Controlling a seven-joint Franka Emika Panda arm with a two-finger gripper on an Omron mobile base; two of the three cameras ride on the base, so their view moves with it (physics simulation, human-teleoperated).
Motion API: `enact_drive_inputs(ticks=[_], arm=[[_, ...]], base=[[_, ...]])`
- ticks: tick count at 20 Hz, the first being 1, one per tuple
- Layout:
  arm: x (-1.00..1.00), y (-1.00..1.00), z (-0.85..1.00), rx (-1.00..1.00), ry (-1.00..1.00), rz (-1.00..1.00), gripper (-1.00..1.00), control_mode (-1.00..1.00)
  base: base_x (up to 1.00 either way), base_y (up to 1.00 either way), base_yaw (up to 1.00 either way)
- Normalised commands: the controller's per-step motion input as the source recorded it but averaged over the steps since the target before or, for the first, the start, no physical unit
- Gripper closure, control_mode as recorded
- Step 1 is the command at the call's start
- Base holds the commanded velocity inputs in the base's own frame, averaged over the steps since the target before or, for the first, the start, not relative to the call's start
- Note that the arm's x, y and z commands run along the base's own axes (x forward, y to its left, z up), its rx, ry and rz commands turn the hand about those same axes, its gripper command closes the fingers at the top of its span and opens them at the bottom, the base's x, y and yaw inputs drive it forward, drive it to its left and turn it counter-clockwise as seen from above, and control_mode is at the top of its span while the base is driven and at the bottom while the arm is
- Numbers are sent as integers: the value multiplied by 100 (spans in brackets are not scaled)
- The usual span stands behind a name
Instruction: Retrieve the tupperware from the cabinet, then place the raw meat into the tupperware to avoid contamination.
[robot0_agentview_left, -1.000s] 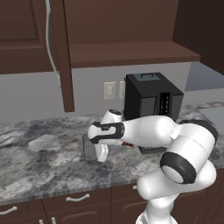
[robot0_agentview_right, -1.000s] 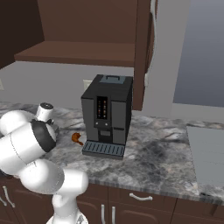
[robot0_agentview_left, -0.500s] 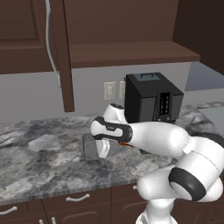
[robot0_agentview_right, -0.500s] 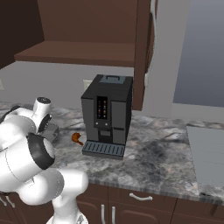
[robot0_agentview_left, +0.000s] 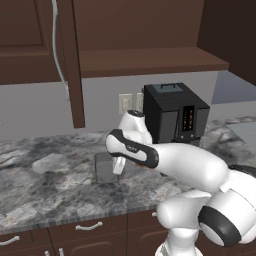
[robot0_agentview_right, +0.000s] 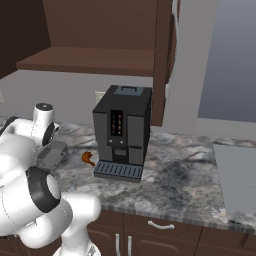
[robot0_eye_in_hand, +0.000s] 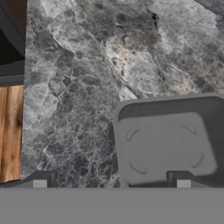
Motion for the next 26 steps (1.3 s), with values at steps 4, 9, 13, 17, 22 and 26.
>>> enact_drive_inputs(ticks=[4, 9, 13, 17, 22, 26], arm=[[0, -18, 25, -11, -2, -18, -100, -100], [0, -27, 19, -12, -5, -15, -100, -100], [0, -39, 20, -7, -1, -12, -100, -100], [0, -41, 22, -2, 0, -7, -100, -100], [0, -37, 11, 0, 0, -3, -100, -100], [0, -32, 0, -1, 0, -1, -100, -100]], base=[[0, 0, 0], [0, 0, 0], [0, 0, 0], [0, 0, 0], [0, 0, 0], [0, 0, 0]])
